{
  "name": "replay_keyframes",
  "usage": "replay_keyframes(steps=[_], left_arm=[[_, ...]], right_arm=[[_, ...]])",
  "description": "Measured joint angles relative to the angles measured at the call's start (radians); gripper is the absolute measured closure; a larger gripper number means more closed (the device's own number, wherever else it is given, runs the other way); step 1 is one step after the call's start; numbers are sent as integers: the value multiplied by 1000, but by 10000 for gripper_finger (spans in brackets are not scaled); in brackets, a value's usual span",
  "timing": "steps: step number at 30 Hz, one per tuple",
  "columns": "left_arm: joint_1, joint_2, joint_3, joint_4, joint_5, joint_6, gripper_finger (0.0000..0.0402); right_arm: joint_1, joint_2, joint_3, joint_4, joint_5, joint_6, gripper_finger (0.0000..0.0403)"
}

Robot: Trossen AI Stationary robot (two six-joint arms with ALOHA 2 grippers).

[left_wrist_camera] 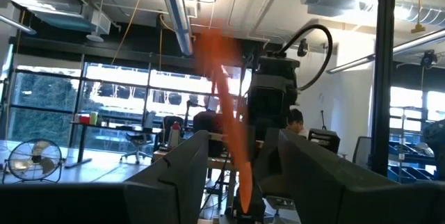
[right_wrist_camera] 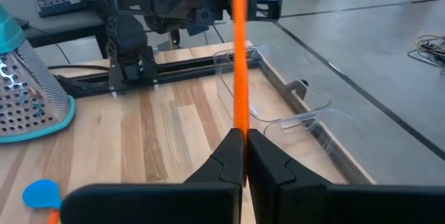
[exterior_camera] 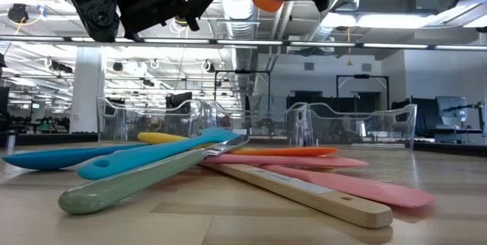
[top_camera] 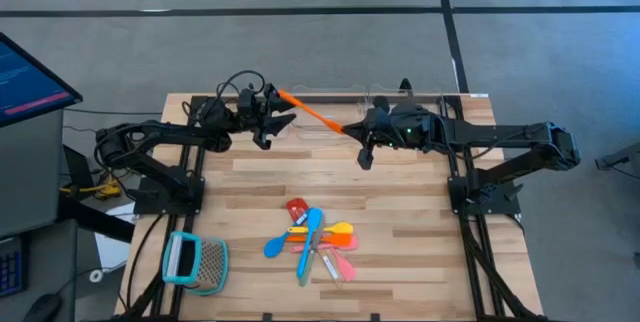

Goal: Pick & Place Kitchen Items
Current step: Put the right orange spatula into the middle transparent bin

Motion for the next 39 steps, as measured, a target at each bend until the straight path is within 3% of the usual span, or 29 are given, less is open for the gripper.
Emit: replay_keyframes(steps=[23, 39], left_arm=[[0, 0, 0, 2, -1, 0, 238], [-1, 0, 0, 9, 2, -2, 359]], right_arm=[[-1, 0, 0, -30, -80, 45, 403], [-2, 0, 0, -59, -78, 60, 403]])
